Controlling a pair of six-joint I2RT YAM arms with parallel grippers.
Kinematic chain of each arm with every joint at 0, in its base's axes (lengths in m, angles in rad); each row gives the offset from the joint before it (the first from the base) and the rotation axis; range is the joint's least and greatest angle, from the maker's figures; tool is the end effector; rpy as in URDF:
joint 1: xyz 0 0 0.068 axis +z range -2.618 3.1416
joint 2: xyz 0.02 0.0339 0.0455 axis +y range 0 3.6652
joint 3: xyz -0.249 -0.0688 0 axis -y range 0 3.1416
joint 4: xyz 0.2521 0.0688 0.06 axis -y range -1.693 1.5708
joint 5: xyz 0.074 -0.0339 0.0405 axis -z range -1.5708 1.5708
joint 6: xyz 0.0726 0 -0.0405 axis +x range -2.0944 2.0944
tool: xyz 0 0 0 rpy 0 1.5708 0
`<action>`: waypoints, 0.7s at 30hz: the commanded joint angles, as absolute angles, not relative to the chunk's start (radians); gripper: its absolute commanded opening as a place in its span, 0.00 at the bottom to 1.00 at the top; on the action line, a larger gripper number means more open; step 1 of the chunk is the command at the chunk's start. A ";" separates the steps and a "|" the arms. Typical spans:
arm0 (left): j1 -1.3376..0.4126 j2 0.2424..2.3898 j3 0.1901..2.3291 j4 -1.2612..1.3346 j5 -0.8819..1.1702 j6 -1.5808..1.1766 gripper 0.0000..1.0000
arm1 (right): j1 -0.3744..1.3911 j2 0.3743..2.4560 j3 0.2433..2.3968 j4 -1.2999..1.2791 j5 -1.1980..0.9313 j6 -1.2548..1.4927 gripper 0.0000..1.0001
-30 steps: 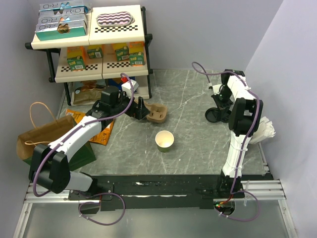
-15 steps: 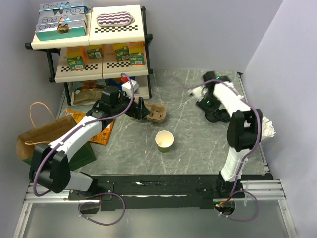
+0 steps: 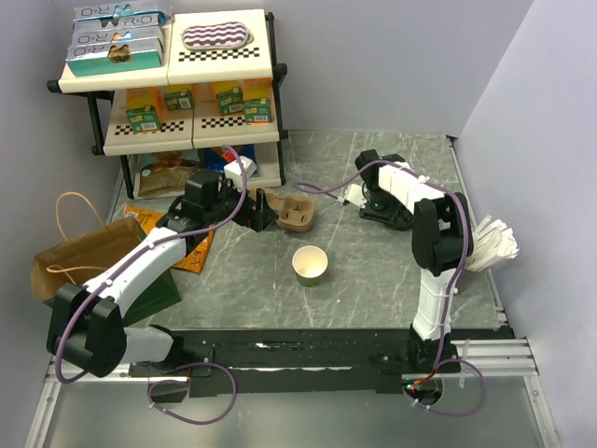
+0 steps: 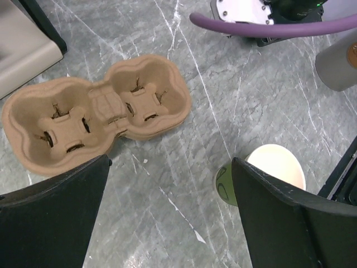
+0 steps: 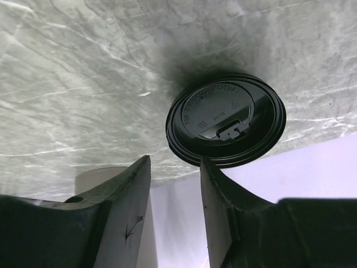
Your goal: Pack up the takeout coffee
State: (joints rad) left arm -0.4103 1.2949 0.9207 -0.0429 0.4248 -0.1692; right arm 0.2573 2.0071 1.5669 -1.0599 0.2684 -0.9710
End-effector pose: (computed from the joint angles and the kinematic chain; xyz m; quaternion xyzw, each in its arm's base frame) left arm 0.2970 -0.1618 0.2600 0.2127 0.7996 -0.3217 0.4604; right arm 0.3811 0.0804 0.1424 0.5669 -0.8121 0.1375 0.0139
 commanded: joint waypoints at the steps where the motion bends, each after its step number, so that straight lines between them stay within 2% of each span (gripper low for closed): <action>1: -0.397 1.262 0.916 -0.008 0.423 -0.161 0.97 | 0.262 2.019 1.559 -1.048 0.334 -1.019 0.48; 21: -0.391 1.290 0.936 -0.008 0.431 -0.166 0.97 | 0.267 2.089 1.525 -1.068 0.325 -1.009 0.42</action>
